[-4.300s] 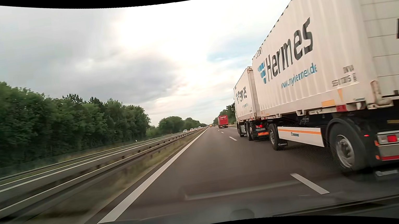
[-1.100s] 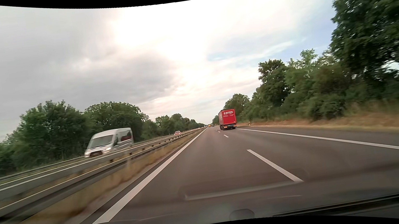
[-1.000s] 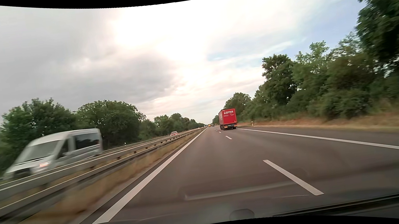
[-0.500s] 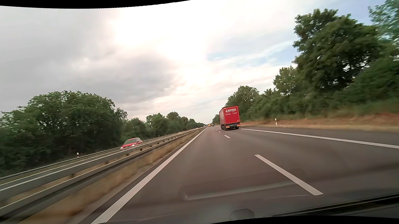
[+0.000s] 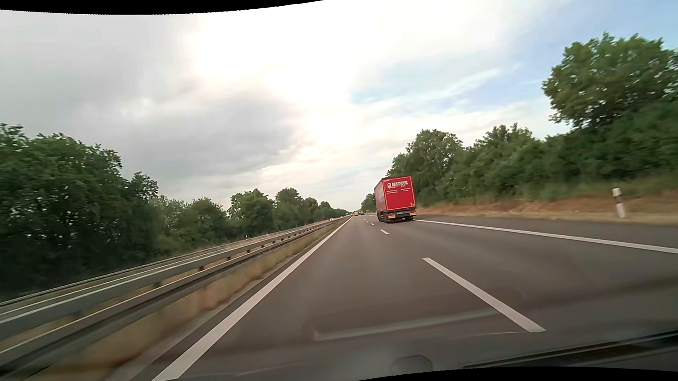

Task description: Follow the waypoints while adhering to traffic rules and regulations

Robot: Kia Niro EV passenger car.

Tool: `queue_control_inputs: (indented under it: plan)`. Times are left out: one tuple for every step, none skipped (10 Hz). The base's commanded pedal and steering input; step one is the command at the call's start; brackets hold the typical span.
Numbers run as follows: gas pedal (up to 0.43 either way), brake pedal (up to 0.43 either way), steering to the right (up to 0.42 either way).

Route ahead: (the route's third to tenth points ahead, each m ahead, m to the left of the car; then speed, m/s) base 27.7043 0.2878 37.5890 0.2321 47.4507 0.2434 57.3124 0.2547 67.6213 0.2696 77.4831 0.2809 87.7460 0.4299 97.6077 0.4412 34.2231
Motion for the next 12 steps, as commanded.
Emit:
queue_control_inputs:
  plan:
    - [0.539, 0.000, -0.005]
    - [0.539, 0.000, -0.006]
    - [0.539, 0.000, -0.006]
    - [0.539, 0.000, -0.005]
    - [0.539, 0.000, -0.005]
    - [0.539, 0.000, -0.005]
    - [0.539, 0.000, -0.005]
    - [0.539, 0.000, -0.005]
    - [0.539, 0.000, -0.005]
    - [0.539, 0.000, -0.005]
    - [0.539, 0.000, -0.005]
    - [0.539, 0.000, -0.005]
